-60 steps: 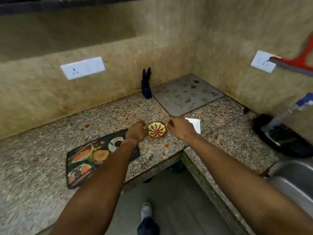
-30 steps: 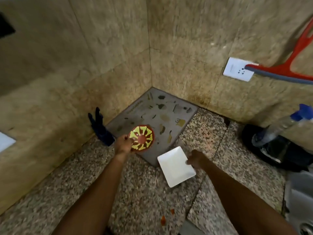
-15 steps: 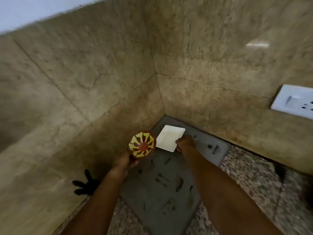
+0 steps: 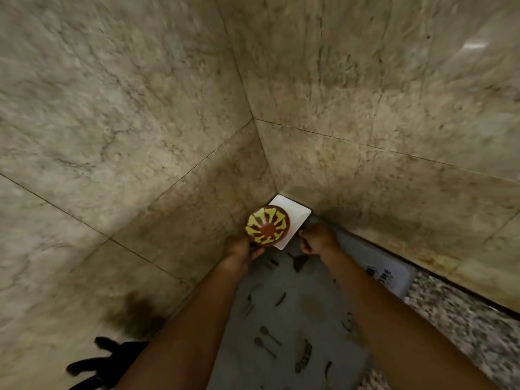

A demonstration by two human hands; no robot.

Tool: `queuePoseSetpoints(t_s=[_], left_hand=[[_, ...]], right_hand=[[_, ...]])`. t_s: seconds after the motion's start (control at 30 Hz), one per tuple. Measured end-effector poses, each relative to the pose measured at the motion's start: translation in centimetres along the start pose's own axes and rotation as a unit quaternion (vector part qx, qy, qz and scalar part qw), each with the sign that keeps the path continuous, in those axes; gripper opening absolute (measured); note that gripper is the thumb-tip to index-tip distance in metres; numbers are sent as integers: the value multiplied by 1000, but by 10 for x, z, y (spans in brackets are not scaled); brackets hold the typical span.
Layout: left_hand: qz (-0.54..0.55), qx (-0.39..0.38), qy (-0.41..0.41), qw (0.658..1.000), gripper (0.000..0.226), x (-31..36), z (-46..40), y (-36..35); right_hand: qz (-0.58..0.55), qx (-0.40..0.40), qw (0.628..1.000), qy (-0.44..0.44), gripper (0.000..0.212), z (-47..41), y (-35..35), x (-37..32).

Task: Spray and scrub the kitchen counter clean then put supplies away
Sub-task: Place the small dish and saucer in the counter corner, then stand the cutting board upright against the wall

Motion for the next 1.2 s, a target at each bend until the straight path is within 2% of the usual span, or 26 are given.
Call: queuePoseSetpoints(t_s=[0.1, 0.17, 0.27, 0.43, 0.53, 0.63, 0.77, 0.87, 0.93, 1.03, 1.2], left_hand=[[13, 16, 1, 1000, 33, 7, -28, -20], [17, 31, 3, 999, 33, 10, -49, -26], [19, 61, 19, 998, 33, 1, -70, -28], [34, 15, 67, 997, 35, -15, -71, -31], [42, 8, 41, 998, 9, -4, -55, -23], [15, 9, -6, 1000, 7, -7, -24, 5], [-46, 11, -112, 993, 16, -31, 45, 68], [-155, 18, -195, 968, 7, -65, 107, 134], [-219, 41, -230, 947, 11, -93, 151, 191], [-262, 85, -239, 931, 25, -127, 211, 270], [-225, 152, -193, 943, 31, -232, 301, 395]], right_hand=[[29, -24, 999, -1, 18, 12, 14, 4], [94, -96, 991, 1, 11, 36, 22, 1], [175, -205, 963, -19, 18, 63, 32, 10], [206, -233, 950, -13, 22, 79, 35, 20], [201, -241, 949, 20, 20, 95, 32, 10], [213, -265, 940, 16, 18, 128, 19, 17], [241, -264, 934, 25, 19, 187, -18, 51], [306, -273, 911, 38, 25, 237, -51, 95], [349, -287, 889, 69, 30, 284, -74, 122], [380, -290, 870, 121, 34, 353, -103, 157], [446, -294, 827, 173, 23, 453, -126, 251]])
Point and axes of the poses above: each hand's wrist, its own z-axis away from the middle knuckle, its own y-axis out of the back of the hand, x = y × z, the point moved 4 cm from there along -z, towards the middle knuckle, and after that the axes turned 9 degrees about x, right-handed, at the moved point
